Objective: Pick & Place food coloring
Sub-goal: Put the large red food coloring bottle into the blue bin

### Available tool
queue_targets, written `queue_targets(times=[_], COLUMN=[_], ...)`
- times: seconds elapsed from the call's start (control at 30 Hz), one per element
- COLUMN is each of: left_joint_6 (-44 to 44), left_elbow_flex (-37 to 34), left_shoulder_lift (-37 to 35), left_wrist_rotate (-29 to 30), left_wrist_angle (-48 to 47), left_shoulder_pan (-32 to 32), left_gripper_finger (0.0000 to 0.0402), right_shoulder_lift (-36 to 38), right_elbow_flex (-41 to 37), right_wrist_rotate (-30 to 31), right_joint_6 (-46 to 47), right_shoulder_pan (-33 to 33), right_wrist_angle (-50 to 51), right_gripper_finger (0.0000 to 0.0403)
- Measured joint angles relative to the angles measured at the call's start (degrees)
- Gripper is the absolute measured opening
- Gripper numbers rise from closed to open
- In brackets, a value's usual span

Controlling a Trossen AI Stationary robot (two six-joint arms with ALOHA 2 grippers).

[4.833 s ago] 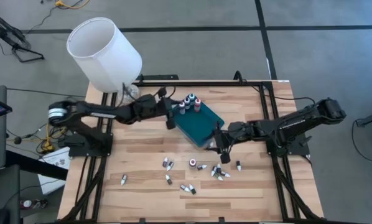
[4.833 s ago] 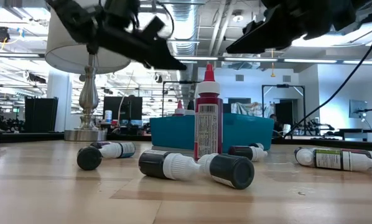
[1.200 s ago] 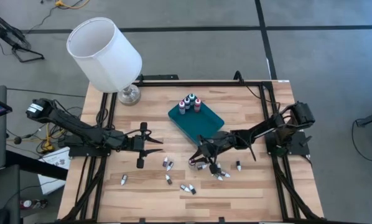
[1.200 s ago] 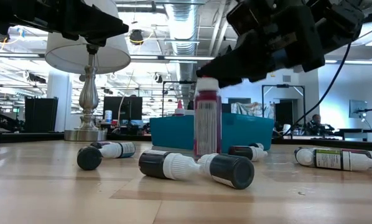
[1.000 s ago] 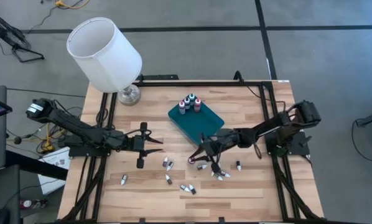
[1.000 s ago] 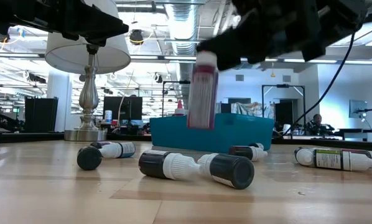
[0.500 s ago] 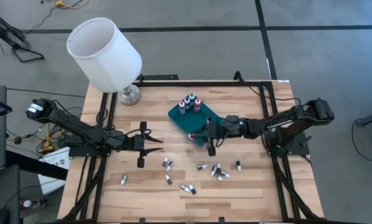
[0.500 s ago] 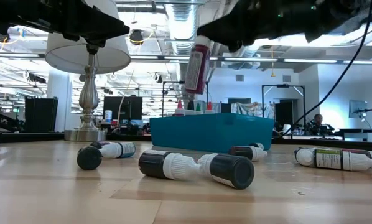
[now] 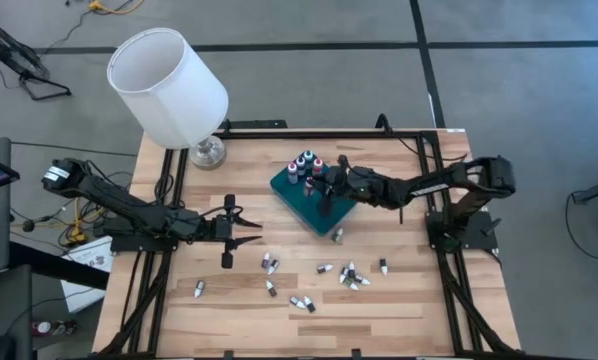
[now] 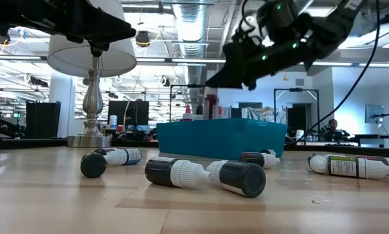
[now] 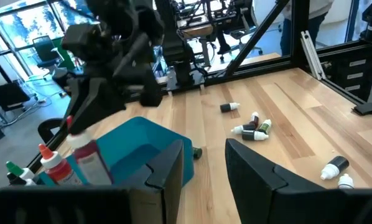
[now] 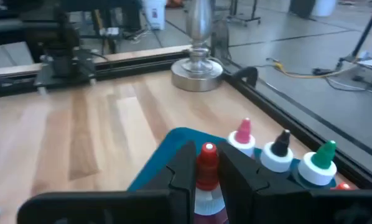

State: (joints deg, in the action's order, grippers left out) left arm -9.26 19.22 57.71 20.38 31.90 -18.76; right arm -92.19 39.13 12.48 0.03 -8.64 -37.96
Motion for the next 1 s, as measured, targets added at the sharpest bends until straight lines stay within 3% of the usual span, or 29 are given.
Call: queue_targets(times=[1.0], left_joint_6=[0.04], left_elbow_flex=[0.0], left_shoulder_lift=[0.02], left_wrist_rotate=[-0.02], left_wrist_angle=[-0.36], left_shoulder_pan=[0.0], left_gripper_finger=[0.0114], right_shoulder_lift=[-8.45], right_elbow_flex=[0.55], right_wrist_rotate=[-2.18], right_joint_6=[-7.44], right_shoulder_pan=[-4.25], right_wrist_angle=[-10.31], right_gripper_finger=[0.0047])
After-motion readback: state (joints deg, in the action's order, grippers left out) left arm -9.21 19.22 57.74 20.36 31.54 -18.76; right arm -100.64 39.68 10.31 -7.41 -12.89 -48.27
